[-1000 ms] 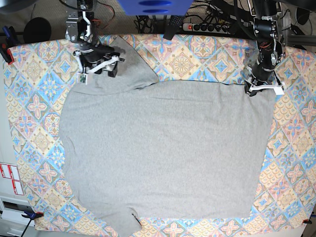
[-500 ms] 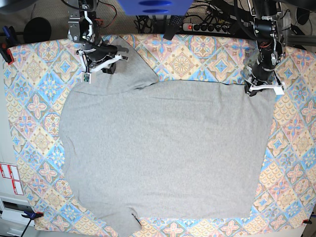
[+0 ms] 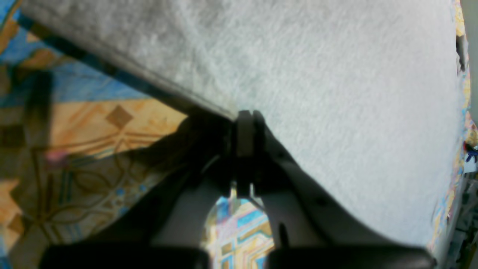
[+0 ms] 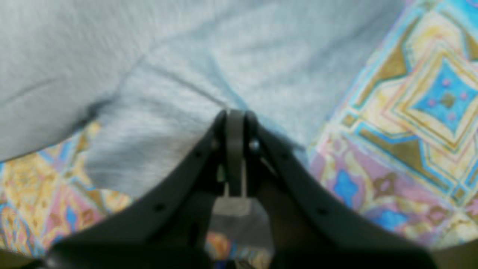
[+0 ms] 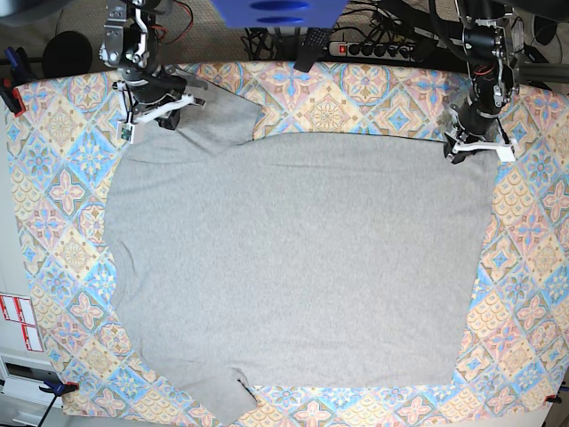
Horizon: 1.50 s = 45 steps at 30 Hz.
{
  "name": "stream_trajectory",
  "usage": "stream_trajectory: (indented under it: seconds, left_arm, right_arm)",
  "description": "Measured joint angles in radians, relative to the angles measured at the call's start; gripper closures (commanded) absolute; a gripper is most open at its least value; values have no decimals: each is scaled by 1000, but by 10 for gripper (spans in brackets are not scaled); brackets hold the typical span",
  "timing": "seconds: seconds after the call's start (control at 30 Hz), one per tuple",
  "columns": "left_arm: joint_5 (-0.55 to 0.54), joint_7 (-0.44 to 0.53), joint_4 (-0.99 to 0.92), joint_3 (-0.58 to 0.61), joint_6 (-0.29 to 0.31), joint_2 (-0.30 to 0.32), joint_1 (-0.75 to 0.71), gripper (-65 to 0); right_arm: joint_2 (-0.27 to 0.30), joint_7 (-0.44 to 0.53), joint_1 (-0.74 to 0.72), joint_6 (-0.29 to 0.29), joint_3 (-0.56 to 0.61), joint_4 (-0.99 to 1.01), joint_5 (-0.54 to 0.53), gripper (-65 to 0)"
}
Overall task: Fold the T-shirt properly
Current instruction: 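Drag the gripped edge toward the hem with both grippers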
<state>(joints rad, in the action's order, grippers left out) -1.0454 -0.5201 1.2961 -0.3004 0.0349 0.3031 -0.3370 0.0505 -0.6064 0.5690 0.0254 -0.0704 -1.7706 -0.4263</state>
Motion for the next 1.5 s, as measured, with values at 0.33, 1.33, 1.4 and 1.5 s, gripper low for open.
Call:
stream_trajectory:
  seconds: [0.33,1.33,1.4,1.5]
  left_arm:
    - [23,-23,122,2,-30,16,-118,0]
    - [80,-73,269,2,-39,18,111,0]
    - [127,-114,261,2,-40,13,161,0]
    - [166,-115,206,3,-34,-6,238,0]
  right_arm:
    - [-1,-27,47,113,-72,-28,6,-4]
    - [0,-121,-325,120,-71,-5,2,-4]
    - [0,-134,-350,116,-71,53,9,-4]
    - [0,-137,-413,113,-72,108,13,-4]
